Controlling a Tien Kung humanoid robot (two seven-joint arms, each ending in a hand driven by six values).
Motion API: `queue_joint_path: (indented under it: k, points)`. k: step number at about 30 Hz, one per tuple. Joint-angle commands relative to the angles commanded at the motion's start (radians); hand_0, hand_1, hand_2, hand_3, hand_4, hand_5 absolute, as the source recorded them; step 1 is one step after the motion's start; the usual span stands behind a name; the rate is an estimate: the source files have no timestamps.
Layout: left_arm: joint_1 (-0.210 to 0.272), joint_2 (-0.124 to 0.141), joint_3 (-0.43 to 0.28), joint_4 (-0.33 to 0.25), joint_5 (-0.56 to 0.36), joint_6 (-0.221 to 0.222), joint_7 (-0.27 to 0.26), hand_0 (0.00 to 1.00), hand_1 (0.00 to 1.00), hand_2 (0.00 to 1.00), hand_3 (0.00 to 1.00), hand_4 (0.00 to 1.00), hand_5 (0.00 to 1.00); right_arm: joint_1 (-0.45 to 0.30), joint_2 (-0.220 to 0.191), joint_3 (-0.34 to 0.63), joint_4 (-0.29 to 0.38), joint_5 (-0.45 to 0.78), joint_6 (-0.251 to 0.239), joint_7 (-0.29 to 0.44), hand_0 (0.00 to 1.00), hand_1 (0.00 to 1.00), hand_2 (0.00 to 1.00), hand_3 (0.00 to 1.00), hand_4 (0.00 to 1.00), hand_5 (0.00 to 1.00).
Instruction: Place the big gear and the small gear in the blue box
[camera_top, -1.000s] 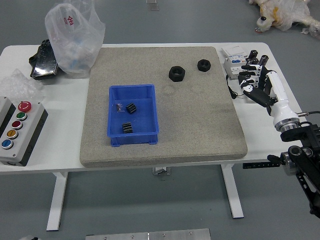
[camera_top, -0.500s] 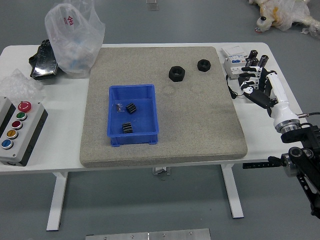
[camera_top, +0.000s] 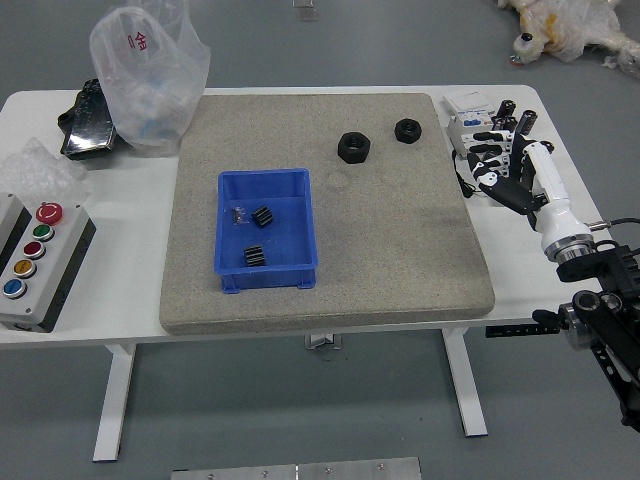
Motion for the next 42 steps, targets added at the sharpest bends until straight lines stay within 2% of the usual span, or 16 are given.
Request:
queue_joint_path:
  k: [5,6,11,12,17,18,23,24,29,30,35,36,42]
  points:
    - [0.000,0.001,-0.004,0.001,0.006,-0.001,0.001,0.678,0.654,0.631,0.692,0.740,0.375,0.004,0.002,-0.014,-0.005,0.018,0.004,0.002,0.436,0.481,0.628,0.662,0.648,0.212]
    - [0.000,0.001,-0.004,0.001,0.006,-0.001,0.001,0.677,0.654,0.630,0.691,0.739,0.373,0.004,0.002,-0.015,-0.006,0.028,0.007,0.004,0.562,0.562,0.642,0.663,0.647,0.213]
    - [0.001,0.001,-0.004,0.002,0.004,0.000,-0.001,0.677,0.654,0.630,0.691,0.739,0.373,0.004,0.005,-0.019,-0.014,0.096,0.032,0.020,0.562,0.562,0.642,0.663,0.647,0.213]
    - [0.001,0.001,-0.003,0.002,0.003,0.000,-0.001,0.677,0.654,0.630,0.691,0.739,0.373,0.004,0.005,-0.020,-0.015,0.112,0.039,0.024,0.775,0.698,0.700,0.665,0.661,0.311]
    - [0.003,-0.002,-0.003,0.004,0.000,0.001,-0.002,0.677,0.654,0.630,0.691,0.739,0.373,0.000,0.007,-0.024,-0.020,0.216,0.117,0.050,0.775,0.698,0.700,0.665,0.661,0.311]
    - [0.003,-0.003,-0.003,0.004,0.000,0.001,-0.002,0.677,0.654,0.630,0.691,0.738,0.371,0.000,0.007,-0.026,-0.020,0.231,0.131,0.052,0.845,0.750,0.760,0.677,0.812,0.605]
    - [0.003,-0.005,-0.004,0.005,-0.001,0.001,-0.002,0.677,0.654,0.630,0.691,0.738,0.371,-0.001,0.008,-0.030,-0.020,0.268,0.174,0.060,0.845,0.750,0.760,0.677,0.812,0.605]
    - [0.003,-0.005,-0.004,0.005,-0.001,0.001,-0.002,0.677,0.654,0.630,0.690,0.737,0.371,-0.002,0.008,-0.030,-0.020,0.274,0.178,0.061,0.846,0.767,0.773,0.710,0.968,0.846]
    - [0.005,-0.004,-0.007,0.006,0.001,0.001,-0.002,0.677,0.654,0.630,0.690,0.737,0.371,-0.004,0.008,-0.030,-0.021,0.311,0.196,0.064,0.846,0.767,0.773,0.710,0.968,0.846]
    - [0.005,-0.005,-0.008,0.006,0.002,0.001,-0.001,0.677,0.654,0.630,0.690,0.737,0.371,-0.004,0.008,-0.029,-0.022,0.318,0.199,0.064,0.844,0.766,0.775,0.718,0.998,0.987]
    - [0.006,-0.008,-0.010,0.007,0.005,0.000,-0.001,0.677,0.654,0.630,0.690,0.737,0.371,-0.008,0.008,-0.026,-0.021,0.339,0.211,0.064,0.844,0.766,0.775,0.718,0.998,0.987]
    - [0.006,-0.008,-0.008,0.007,0.003,0.001,-0.002,0.677,0.653,0.630,0.690,0.737,0.370,-0.010,0.008,-0.025,-0.021,0.343,0.212,0.064,0.845,0.783,0.809,0.767,0.998,0.998]
    - [0.003,-0.008,0.001,0.007,-0.005,0.003,-0.006,0.677,0.653,0.630,0.690,0.737,0.369,-0.016,0.008,-0.018,-0.023,0.356,0.214,0.065,0.846,0.797,0.823,0.784,0.998,0.998]
